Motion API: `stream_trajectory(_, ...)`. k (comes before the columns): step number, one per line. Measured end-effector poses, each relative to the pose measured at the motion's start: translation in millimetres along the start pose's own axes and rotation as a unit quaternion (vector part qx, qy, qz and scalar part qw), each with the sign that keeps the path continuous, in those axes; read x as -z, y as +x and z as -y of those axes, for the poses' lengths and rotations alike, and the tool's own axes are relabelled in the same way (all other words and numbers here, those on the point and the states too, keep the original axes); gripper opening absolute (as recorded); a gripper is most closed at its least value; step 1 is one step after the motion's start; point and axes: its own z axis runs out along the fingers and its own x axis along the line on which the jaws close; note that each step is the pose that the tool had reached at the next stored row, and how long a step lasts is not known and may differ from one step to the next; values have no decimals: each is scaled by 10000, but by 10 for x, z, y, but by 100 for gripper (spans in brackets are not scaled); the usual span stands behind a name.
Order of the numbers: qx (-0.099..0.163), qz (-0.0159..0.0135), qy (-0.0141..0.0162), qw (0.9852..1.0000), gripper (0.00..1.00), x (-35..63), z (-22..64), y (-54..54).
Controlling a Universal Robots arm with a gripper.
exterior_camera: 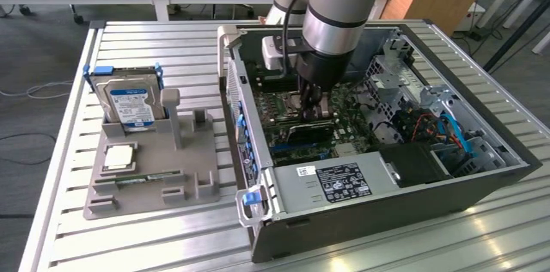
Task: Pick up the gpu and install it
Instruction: 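Press down on the gpu until it lock into place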
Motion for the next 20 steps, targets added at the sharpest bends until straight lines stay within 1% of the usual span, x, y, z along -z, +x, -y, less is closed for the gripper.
stream_trajectory(6,0,-1,0,10000,11,-50,-2,4)
stream_trajectory(16,0,0,-1,10000,11,-58,-3,-9)
stream_trajectory(20,0,0,0,10000,11,-81,-4,-8)
